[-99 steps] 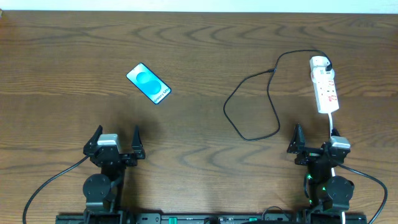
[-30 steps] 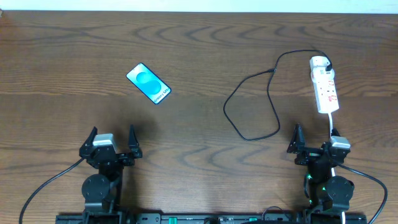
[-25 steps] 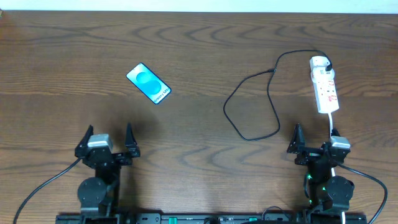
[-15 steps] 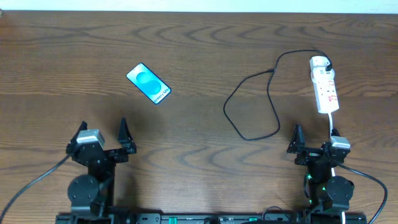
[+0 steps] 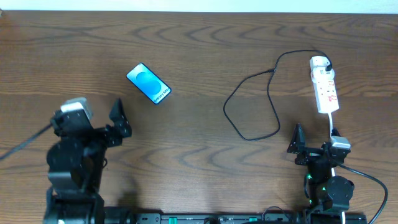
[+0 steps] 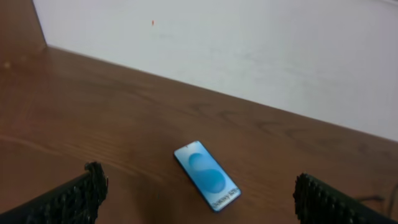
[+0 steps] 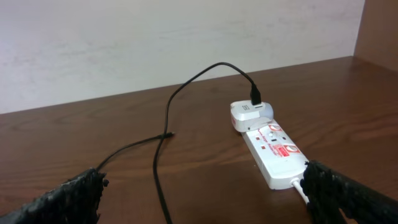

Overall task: Plug charger to phone and switch on socket
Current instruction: 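Reach the left gripper forward over the blue phone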

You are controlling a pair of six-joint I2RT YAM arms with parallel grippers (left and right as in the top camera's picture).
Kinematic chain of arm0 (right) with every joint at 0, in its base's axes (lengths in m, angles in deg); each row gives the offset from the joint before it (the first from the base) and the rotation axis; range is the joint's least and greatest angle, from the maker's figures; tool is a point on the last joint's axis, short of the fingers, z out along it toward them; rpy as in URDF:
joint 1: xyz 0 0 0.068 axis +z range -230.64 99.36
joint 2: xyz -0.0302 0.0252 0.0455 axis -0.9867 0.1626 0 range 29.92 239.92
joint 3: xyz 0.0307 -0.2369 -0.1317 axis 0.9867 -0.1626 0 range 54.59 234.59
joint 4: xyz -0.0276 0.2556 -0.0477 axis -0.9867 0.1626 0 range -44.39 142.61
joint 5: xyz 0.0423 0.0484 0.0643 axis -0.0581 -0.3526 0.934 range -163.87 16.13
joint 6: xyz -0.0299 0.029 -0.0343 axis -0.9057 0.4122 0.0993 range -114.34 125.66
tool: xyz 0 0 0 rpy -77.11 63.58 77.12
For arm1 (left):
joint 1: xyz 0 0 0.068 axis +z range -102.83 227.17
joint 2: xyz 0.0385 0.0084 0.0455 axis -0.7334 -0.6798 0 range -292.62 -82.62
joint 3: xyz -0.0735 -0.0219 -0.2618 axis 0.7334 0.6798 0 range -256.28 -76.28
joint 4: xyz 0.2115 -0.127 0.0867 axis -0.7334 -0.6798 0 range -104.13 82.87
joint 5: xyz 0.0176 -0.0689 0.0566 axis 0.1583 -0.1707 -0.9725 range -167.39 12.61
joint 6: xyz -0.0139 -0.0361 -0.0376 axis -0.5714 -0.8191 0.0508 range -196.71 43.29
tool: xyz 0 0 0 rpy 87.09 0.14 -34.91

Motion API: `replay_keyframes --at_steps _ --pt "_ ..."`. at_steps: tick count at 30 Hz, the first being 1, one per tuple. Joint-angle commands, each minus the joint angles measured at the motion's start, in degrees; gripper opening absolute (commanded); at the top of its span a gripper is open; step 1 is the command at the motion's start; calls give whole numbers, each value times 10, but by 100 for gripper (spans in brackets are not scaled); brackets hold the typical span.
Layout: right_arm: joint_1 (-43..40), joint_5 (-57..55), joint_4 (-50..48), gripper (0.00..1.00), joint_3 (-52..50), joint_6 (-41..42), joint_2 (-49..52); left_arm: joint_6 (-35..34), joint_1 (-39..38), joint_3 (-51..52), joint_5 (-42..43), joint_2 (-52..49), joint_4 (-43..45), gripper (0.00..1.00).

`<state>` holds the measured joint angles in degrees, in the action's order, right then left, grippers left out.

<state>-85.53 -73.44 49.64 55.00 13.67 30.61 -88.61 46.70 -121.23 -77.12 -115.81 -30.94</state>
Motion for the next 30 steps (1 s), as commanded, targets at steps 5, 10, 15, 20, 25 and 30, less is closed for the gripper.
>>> replay_keyframes --at_steps 5,10,15,20,25,30 --pt "4 -1 3 99 -1 -4 -3 -65 1 -168 56 -125 -92 98" --pt "4 -1 3 99 -1 -4 -3 -64 1 -280 111 -207 -169 98" --pt "4 -1 3 99 -1 -4 -3 -62 1 -325 246 -243 -181 98" --pt "4 -1 3 99 -1 -4 -3 -62 1 -325 269 -247 -267 98" --pt "4 -1 3 99 -1 -4 -3 -112 1 -325 267 -259 -245 98" --pt "4 -1 3 99 -1 -4 -3 -224 1 -326 131 -263 -251 98"
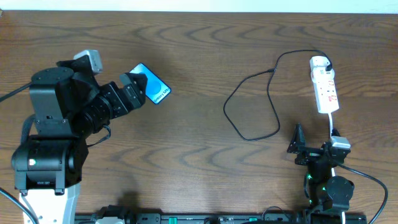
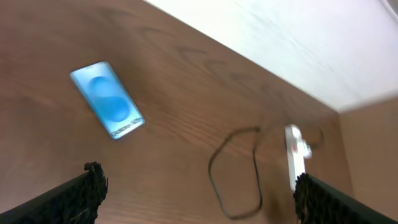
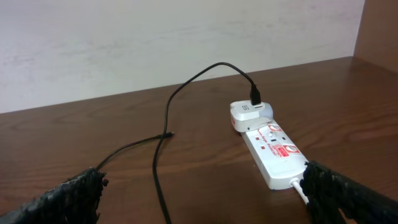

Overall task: Plug charger to phone and switch on socket
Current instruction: 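Reach the left gripper forward over the blue phone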

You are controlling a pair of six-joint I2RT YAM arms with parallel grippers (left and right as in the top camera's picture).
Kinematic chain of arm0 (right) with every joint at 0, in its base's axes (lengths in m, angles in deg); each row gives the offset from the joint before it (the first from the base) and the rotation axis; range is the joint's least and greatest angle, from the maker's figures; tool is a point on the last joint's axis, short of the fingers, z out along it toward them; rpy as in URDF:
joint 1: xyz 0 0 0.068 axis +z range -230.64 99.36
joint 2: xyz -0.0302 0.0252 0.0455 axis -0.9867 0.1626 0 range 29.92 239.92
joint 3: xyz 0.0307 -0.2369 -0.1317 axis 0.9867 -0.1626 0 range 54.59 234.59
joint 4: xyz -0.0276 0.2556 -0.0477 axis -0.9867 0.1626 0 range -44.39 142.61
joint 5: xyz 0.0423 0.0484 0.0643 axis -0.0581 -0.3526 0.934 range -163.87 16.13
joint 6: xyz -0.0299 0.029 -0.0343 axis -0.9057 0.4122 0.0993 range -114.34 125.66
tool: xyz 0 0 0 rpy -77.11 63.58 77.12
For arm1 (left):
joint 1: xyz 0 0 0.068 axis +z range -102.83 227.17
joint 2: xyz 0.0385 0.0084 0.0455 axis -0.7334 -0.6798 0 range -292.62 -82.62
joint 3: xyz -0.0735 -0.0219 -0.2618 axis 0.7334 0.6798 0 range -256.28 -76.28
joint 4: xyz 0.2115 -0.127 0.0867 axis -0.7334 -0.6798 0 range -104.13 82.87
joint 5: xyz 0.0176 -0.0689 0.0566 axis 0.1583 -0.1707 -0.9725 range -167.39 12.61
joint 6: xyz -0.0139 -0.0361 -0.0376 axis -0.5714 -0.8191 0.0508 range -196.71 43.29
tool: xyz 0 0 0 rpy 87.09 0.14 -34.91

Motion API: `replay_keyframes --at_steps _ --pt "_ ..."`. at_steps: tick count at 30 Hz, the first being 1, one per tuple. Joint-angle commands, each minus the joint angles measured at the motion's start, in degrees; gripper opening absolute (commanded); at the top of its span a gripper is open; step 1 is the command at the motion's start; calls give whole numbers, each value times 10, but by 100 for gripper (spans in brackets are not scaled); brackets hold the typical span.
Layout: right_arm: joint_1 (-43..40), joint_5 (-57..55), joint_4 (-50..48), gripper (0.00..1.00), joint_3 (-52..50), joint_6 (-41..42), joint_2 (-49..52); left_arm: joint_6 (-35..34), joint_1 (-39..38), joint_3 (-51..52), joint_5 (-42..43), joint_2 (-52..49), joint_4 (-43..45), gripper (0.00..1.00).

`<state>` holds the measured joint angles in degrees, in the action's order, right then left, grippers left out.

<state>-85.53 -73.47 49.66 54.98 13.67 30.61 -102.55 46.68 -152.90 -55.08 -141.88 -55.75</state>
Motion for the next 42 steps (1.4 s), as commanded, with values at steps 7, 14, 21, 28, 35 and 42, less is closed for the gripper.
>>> replay_keyframes --at_steps 7,14,21,28,35,42 --pt "4 -1 2 99 -1 -4 -3 -131 -18 -40 -200 -29 -40 99" --pt "4 -1 2 99 -1 -4 -3 -169 -85 -132 -316 -119 -106 98" --pt "4 -1 3 99 -1 -4 -3 -206 -96 -239 -342 -254 -166 97" --pt "4 -1 2 99 -1 -4 -3 -206 -96 -280 -341 -356 -157 97" --pt "4 -1 2 99 -1 -4 -3 -205 -96 -280 -339 -423 -121 98" --pt "4 -1 2 99 -1 -4 -3 -206 -95 -280 -340 -480 -77 98"
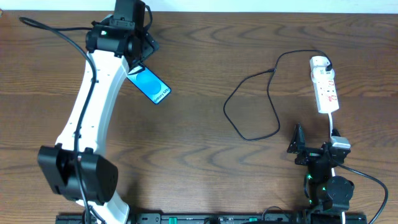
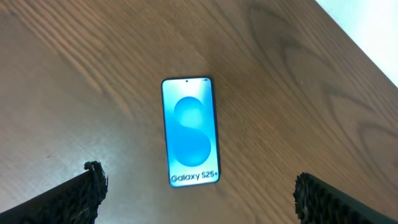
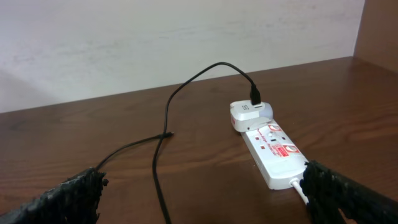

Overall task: Plug charger to phone and switch on socket
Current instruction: 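Reach the left gripper forward over the blue phone, then lower the left gripper and grasp the phone's top edge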

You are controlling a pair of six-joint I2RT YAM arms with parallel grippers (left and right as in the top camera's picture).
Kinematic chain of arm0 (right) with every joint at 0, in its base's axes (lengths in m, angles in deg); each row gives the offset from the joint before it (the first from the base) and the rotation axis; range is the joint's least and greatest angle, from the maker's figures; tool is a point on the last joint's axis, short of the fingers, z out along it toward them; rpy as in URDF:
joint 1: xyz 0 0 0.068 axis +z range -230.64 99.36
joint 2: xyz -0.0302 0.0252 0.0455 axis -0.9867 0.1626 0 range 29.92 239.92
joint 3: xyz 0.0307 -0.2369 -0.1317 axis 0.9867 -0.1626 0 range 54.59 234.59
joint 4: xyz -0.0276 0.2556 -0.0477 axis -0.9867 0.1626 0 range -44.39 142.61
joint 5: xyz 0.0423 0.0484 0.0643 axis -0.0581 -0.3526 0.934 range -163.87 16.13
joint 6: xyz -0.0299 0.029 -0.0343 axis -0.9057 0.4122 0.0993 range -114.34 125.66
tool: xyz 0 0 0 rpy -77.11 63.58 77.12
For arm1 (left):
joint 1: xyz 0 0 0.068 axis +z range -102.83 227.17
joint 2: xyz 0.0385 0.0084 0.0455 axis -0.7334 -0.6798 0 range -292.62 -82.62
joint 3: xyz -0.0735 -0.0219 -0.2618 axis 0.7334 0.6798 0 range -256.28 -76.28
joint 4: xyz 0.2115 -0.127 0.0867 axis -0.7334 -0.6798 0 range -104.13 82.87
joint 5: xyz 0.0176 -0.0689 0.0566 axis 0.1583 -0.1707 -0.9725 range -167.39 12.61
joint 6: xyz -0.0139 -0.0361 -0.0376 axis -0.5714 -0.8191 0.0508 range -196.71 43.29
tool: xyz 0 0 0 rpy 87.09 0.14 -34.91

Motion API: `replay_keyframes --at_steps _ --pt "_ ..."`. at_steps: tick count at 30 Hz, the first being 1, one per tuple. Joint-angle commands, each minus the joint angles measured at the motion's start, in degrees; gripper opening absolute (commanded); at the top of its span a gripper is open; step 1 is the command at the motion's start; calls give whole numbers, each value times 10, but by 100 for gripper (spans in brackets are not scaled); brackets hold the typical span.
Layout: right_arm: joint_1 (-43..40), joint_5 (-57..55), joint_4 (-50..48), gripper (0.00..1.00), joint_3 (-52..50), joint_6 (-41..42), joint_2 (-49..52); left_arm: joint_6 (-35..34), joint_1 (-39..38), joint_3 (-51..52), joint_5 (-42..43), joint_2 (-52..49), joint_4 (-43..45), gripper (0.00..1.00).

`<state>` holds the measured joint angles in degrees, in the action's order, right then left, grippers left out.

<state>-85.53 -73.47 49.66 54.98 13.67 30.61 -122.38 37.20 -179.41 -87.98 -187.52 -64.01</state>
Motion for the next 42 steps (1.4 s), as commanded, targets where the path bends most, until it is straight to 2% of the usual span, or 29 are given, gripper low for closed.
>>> replay_keyframes --at_steps 1,14,19,31,42 --pt "4 -1 3 99 -1 -4 -3 -7 0 -14 -11 -32 7 98" --pt "4 -1 3 99 -1 -4 -3 -7 0 -14 -12 -136 59 98" --pt "4 -1 2 99 -1 -4 -3 -7 0 -13 -41 -160 77 98" --pt "4 -1 2 99 -1 -4 -3 -26 0 -12 -40 -232 82 98" --pt "4 -1 3 99 -1 -4 -3 -46 6 -4 -23 -251 87 98"
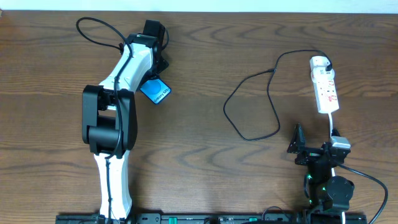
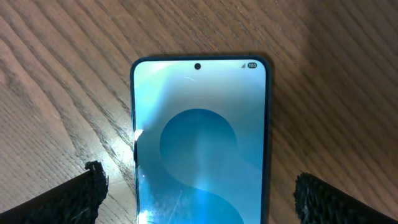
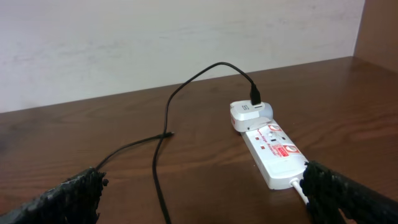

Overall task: Plug charger to phone and switch on socket
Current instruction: 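Lower the left gripper and grasp the phone's top edge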

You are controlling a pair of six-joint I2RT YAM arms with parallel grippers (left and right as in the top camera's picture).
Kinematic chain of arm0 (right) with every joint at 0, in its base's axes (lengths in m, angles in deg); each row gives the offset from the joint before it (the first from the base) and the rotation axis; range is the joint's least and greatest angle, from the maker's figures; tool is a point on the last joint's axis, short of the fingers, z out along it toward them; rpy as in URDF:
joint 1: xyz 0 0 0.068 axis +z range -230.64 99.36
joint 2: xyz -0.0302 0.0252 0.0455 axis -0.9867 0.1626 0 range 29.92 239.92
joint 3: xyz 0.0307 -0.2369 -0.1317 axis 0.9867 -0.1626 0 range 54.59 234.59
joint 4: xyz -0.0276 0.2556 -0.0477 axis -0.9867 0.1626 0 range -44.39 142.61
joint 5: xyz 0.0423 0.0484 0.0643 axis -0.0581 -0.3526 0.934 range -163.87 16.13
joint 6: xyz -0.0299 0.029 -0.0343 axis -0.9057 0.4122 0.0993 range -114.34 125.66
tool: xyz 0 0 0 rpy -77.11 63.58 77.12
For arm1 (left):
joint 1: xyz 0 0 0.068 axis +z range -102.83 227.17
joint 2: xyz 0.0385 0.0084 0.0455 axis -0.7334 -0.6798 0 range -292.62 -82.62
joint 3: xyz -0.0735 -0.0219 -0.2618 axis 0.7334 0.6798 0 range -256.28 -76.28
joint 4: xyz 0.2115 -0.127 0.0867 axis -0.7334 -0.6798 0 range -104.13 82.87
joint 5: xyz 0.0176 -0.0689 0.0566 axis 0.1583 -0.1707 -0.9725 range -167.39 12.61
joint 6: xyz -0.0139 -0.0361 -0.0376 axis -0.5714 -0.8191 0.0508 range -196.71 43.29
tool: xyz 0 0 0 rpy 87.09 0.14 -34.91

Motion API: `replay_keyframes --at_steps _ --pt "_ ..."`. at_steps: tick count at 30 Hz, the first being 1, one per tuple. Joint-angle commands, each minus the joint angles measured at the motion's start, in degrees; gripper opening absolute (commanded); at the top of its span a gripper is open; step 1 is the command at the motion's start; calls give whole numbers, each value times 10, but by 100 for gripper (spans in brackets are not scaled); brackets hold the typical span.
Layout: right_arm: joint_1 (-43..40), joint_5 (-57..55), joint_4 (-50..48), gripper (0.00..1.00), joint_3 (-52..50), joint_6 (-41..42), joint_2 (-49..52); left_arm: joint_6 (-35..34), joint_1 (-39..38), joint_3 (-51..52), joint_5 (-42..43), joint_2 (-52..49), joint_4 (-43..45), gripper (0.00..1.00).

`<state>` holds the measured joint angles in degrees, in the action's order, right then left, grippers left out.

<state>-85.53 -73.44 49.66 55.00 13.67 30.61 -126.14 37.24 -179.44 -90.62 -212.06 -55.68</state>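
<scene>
The blue-screened phone (image 2: 199,143) lies flat on the wooden table, left of centre, its lower right corner showing in the overhead view (image 1: 159,94). My left gripper (image 2: 199,202) hangs low over it, open, one finger on each side of the phone. The white power strip (image 1: 326,91) lies at the far right with a white charger adapter (image 3: 250,114) plugged into its far end. The black cable (image 1: 249,106) loops across the table, its free end (image 3: 168,134) lying loose. My right gripper (image 3: 205,199) rests open near the front edge, empty.
The strip's own white lead (image 1: 331,124) runs back towards my right arm's base (image 1: 326,186). The left arm (image 1: 115,99) stretches from the front edge up over the left half of the table. A pale wall (image 3: 186,37) stands behind the table.
My left gripper has come down much closer to the phone, which now fills its wrist view between the open fingers. The phone, cable, strip and right arm have not moved.
My left arm first sat folded at the front left with the phone ahead of it. Then it was raised and turned over the table. Then it hung high above the phone, and now stands low with open fingers either side of it. The right arm stayed parked.
</scene>
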Motion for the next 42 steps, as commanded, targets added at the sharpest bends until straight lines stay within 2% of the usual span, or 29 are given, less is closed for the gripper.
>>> replay_keyframes --at_steps 1,4,17,27,33,38,42 --pt "4 -1 2 99 -1 -4 -3 -9 8 2 15 -5 8 98" --pt "4 -1 2 99 -1 -4 -3 -9 13 21 40 -5 24 98" --pt "4 -1 2 99 -1 -4 -3 -8 23 55 45 -5 35 98" --pt "4 -1 3 99 -1 -4 -3 -8 23 85 95 -7 49 100" --pt "4 -1 2 99 -1 -4 -3 -8 23 92 125 -7 47 76" --pt "4 -1 2 99 -1 -4 -3 -3 23 92 129 -6 35 68" --pt "4 -1 2 99 -1 -4 -3 9 23 92 129 -1 19 67"
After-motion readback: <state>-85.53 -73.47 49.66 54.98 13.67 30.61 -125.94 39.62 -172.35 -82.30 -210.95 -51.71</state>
